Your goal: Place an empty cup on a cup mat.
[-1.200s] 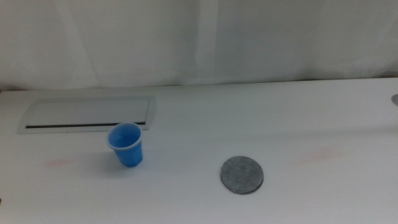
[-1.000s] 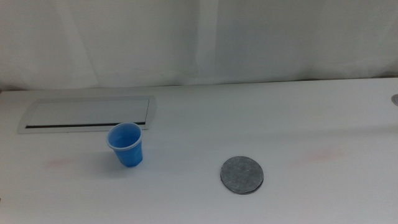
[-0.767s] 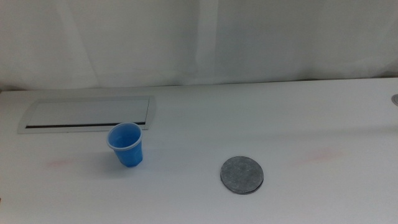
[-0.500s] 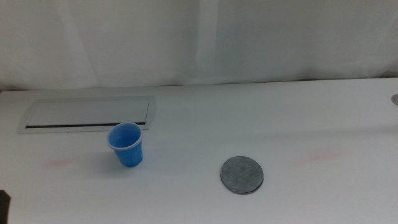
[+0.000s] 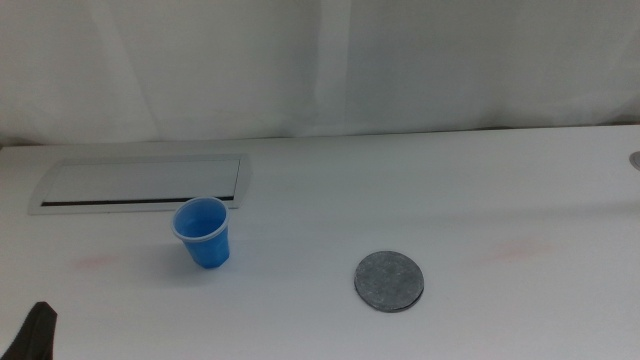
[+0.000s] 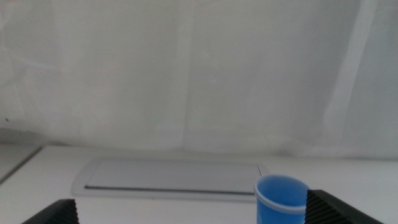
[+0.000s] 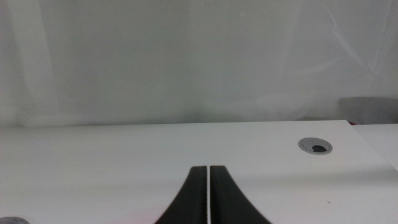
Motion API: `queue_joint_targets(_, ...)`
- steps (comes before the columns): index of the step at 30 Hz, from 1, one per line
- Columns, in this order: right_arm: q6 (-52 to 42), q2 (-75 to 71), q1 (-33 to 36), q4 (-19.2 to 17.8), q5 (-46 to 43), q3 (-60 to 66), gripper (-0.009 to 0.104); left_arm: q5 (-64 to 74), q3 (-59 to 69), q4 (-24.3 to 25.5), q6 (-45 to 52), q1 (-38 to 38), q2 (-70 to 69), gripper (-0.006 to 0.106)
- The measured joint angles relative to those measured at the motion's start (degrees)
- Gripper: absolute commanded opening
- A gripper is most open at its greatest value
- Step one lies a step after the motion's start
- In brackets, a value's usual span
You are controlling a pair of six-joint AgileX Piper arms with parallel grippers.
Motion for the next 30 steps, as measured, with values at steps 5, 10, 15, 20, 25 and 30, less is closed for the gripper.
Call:
queue_joint_targets(5, 0.00, 0.00, 0.00, 0.00, 0.00, 0.00, -0.002, -4.04, 0.00, 0.12, -2.96, 0.00, 0.00, 0.093)
queue_joint_targets(10, 0.00, 0.00, 0.00, 0.00, 0.00, 0.00, -0.002, -5.78, 0.00, 0.12, -6.66, 0.00, 0.00, 0.093)
queue_joint_targets(15, 0.00, 0.00, 0.00, 0.00, 0.00, 0.00, -0.002, -3.60, -4.32, 0.02, -8.44, 0.00, 0.00, 0.093)
queue_joint_targets(20, 0.00, 0.00, 0.00, 0.00, 0.00, 0.00, -0.002, 4.18, -13.58, 0.02, -8.19, 0.00, 6.74, 0.093)
queue_joint_targets(25, 0.00, 0.00, 0.00, 0.00, 0.00, 0.00, -0.002, 13.64, -24.53, 0.02, -3.51, 0.00, 19.43, 0.093)
queue_joint_targets(30, 0.00, 0.00, 0.00, 0.00, 0.00, 0.00, -0.002, 14.62, -32.40, 0.13, 0.04, 0.00, 31.23, 0.093)
